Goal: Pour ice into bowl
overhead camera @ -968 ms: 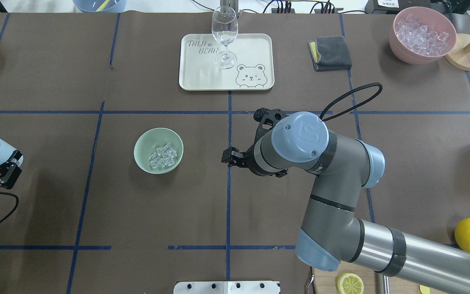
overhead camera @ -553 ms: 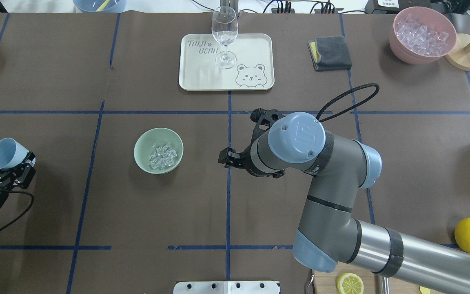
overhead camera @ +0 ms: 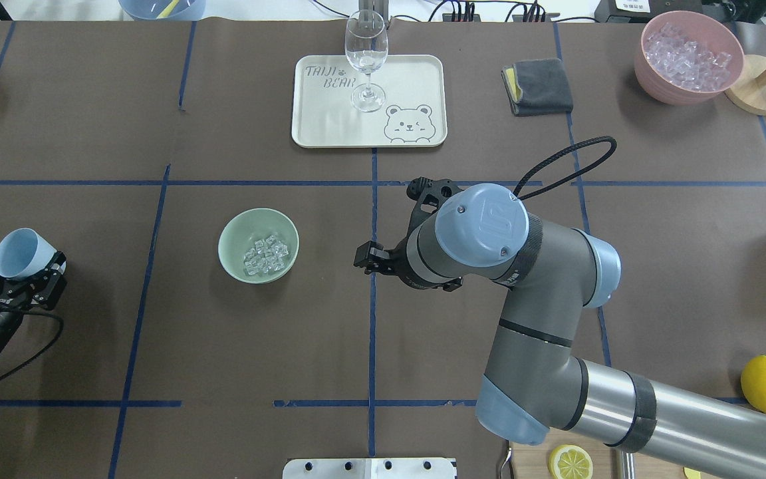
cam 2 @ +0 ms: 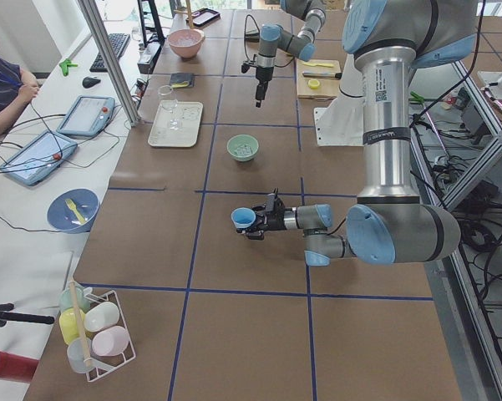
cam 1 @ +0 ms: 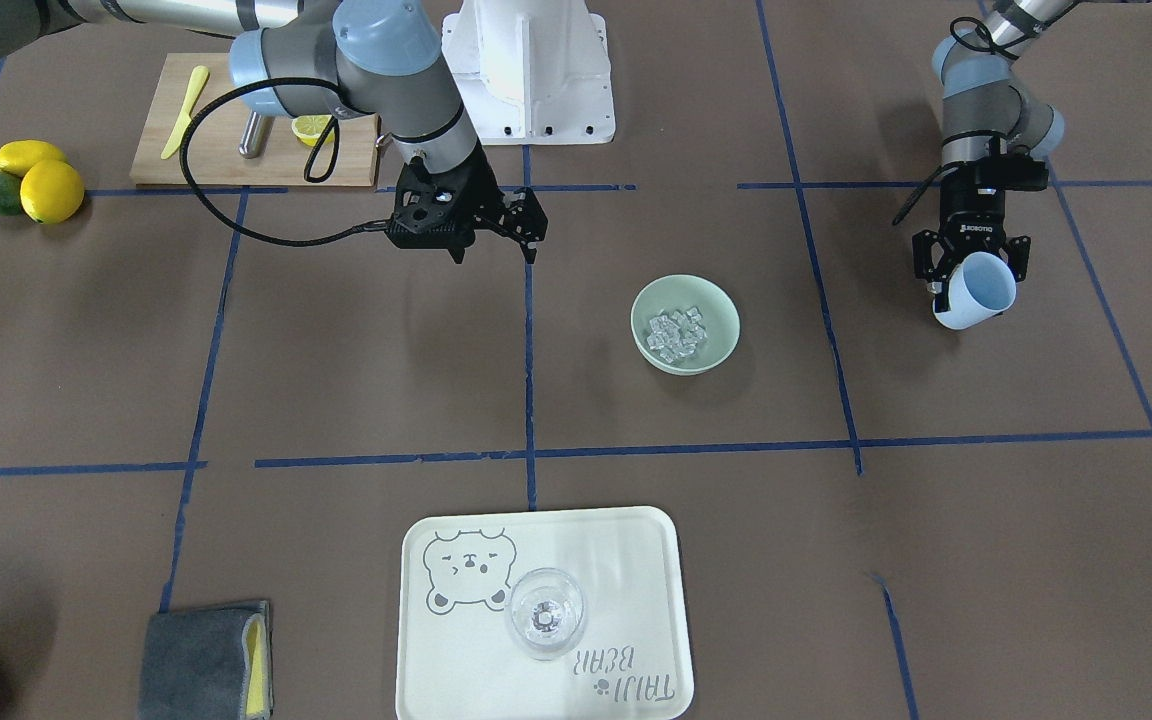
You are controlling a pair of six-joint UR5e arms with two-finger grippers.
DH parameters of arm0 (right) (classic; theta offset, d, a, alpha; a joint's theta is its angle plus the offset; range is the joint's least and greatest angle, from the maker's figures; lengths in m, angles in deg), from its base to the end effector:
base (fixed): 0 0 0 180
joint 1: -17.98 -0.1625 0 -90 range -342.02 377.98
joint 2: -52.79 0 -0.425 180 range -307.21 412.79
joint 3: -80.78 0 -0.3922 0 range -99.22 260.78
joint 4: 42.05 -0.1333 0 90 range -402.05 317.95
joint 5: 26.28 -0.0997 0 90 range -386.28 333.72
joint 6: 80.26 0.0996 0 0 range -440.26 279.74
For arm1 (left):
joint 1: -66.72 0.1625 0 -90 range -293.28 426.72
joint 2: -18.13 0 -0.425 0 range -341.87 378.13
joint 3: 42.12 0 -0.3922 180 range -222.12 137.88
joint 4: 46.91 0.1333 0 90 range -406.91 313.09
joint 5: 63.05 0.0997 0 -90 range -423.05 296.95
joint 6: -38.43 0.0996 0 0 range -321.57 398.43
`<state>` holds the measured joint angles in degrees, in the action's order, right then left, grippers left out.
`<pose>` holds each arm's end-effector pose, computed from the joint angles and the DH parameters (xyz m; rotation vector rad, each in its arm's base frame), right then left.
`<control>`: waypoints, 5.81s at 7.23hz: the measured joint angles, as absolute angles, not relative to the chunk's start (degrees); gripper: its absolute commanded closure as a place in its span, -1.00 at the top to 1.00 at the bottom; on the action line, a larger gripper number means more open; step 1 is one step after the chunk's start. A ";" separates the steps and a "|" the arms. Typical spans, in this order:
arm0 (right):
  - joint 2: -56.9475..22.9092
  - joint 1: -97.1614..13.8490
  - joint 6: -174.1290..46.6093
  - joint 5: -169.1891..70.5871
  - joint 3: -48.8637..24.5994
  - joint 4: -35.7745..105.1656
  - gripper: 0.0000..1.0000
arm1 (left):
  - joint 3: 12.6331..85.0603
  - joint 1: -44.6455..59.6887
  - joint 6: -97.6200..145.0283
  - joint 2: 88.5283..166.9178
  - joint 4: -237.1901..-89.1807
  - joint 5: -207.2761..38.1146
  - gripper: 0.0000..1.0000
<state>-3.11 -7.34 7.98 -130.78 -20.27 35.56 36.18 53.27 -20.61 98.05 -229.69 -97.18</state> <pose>-0.5410 -0.3758 0.2040 0.0089 -1.0273 0.2475 0.3146 -0.2971 0.6504 1.1943 0.7224 -0.3480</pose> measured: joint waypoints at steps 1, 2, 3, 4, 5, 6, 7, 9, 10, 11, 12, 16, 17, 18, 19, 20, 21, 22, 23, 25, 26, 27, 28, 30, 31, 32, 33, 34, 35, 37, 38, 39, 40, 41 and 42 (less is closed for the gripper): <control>-3.11 -7.34 7.98 -130.78 -20.26 35.56 1.00 | 36.19 53.24 -20.62 98.03 -229.66 -97.54 0.21; -3.11 -7.34 7.98 -130.78 -20.26 35.56 1.00 | 36.19 53.21 -20.63 98.02 -229.64 -97.85 0.54; -3.11 -7.34 7.98 -130.78 -20.24 35.56 1.00 | 36.19 53.20 -20.63 98.00 -229.63 -98.16 0.76; -3.11 -7.34 7.98 -130.78 -20.22 35.56 1.00 | 36.18 53.19 -20.61 97.94 -229.63 -98.31 0.93; -3.11 -7.34 7.98 -130.78 -20.22 35.56 1.00 | 36.14 53.18 -20.55 97.86 -229.61 -98.35 0.98; -3.11 -7.34 7.98 -130.78 -20.15 35.56 1.00 | 36.11 53.18 -20.49 97.83 -229.57 -98.39 0.98; -3.11 -7.34 7.98 -130.78 -20.12 35.56 1.00 | 36.11 53.18 -20.47 97.83 -229.55 -98.43 0.99; -3.05 -7.34 7.98 -130.78 -20.12 35.52 1.00 | 36.18 53.09 -20.45 97.83 -229.56 -99.64 0.99; -3.04 -7.34 7.98 -130.78 -20.14 35.53 1.00 | 36.32 53.02 -20.45 97.71 -229.60 -100.45 0.99; -3.04 -7.34 7.98 -130.78 -20.20 35.55 1.00 | 36.55 52.97 -20.45 97.47 -229.64 -101.11 0.99; -3.10 -7.27 7.98 -130.76 -20.26 35.55 1.00 | 36.71 52.94 -20.47 97.18 -229.68 -101.46 0.99; -3.00 -6.65 8.21 -130.34 -20.32 35.60 1.00 | 36.87 52.91 -20.76 95.94 -229.94 -103.64 0.99; -2.18 -5.98 8.59 -129.40 -19.65 35.70 1.00 | 36.91 52.92 -20.83 95.44 -230.09 -104.96 0.99; -0.32 -5.40 8.89 -128.45 -18.03 35.92 1.00 | 37.05 52.91 -21.48 94.66 -230.21 -106.30 0.99; 1.60 -5.18 9.04 -128.01 -15.95 35.98 1.00 | 37.80 52.94 -22.50 93.42 -230.31 -107.61 0.99; 3.58 -5.10 9.07 -127.79 -13.39 35.89 1.00 | 39.15 52.97 -23.20 91.95 -230.37 -109.09 0.99; 5.31 -5.08 9.06 -127.66 -11.06 35.75 1.00 | 40.30 53.02 -23.78 90.73 -230.43 -110.40 0.99; 6.47 -5.06 9.03 -127.44 -9.54 35.68 1.00 | 41.16 53.05 -24.20 89.98 -230.45 -111.62 0.99; 7.24 -5.06 8.96 -126.96 -8.62 35.66 1.00 | 42.05 53.07 -24.48 89.38 -230.44 -113.28 0.99; 10.20 -5.05 9.00 -126.14 -5.20 35.65 1.00 | 45.93 53.09 -24.85 86.07 -230.43 -117.46 0.99; 12.01 -5.05 9.24 -125.96 -3.00 35.62 1.00 | 48.41 53.09 -25.17 83.53 -230.36 -119.44 0.99; 13.60 -5.05 9.36 -125.59 -0.91 35.56 1.00 | 50.94 53.08 -25.48 81.22 -230.25 -121.52 0.99; 15.36 -5.02 9.41 -125.13 1.32 35.51 1.00 | 53.07 53.01 -25.74 79.46 -230.17 -123.38 0.99; 19.79 -5.00 9.41 -124.82 7.30 34.32 1.00 | 55.70 52.94 -25.88 76.89 -230.09 -125.49 0.99; 20.83 -5.02 9.37 -124.74 9.58 32.93 0.94 | 56.21 52.90 -25.89 76.30 -230.07 -125.78 0.99; 21.38 -5.04 9.29 -124.67 11.09 32.20 0.29 | 56.74 52.79 -25.90 75.87 -230.05 -126.31 0.99; 21.82 -5.03 9.28 -124.62 12.23 31.92 -0.98 | 58.00 52.67 -25.90 75.07 -229.92 -127.41 0.99; 22.04 -4.94 9.34 -124.60 12.93 31.82 -1.00 | 59.82 52.58 -25.90 73.81 -229.70 -128.73 0.99; 22.08 -4.79 9.18 -124.69 13.31 31.79 -1.00 | 61.13 52.46 -25.88 72.68 -229.60 -129.82 0.99; 22.20 -4.64 8.04 -125.10 13.56 31.83 -1.00 | 62.94 51.36 -25.83 71.19 -229.53 -131.96 0.99; 22.44 -4.64 7.58 -125.27 13.51 31.87 -1.00 | 64.39 48.59 -25.77 70.74 -228.63 -135.63 0.99; 22.90 -4.79 7.36 -125.66 13.22 31.86 -1.00 | 66.94 44.30 -25.53 70.66 -225.51 -140.71 0.99; 23.23 -5.31 7.25 -126.99 12.24 32.03 -1.00 | 70.18 39.95 -25.11 71.00 -220.93 -145.69 0.99; 23.08 -6.18 7.21 -129.19 10.44 32.68 -1.00 | 72.63 36.80 -24.65 72.13 -216.26 -149.87 0.99; 22.02 -7.07 7.15 -130.82 7.71 34.00 -1.00 | 74.21 33.95 -22.96 74.28 -211.09 -153.81 0.99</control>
<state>22.02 -7.07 7.15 -130.82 7.71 34.00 74.21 33.95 -22.96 74.28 -211.09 -153.81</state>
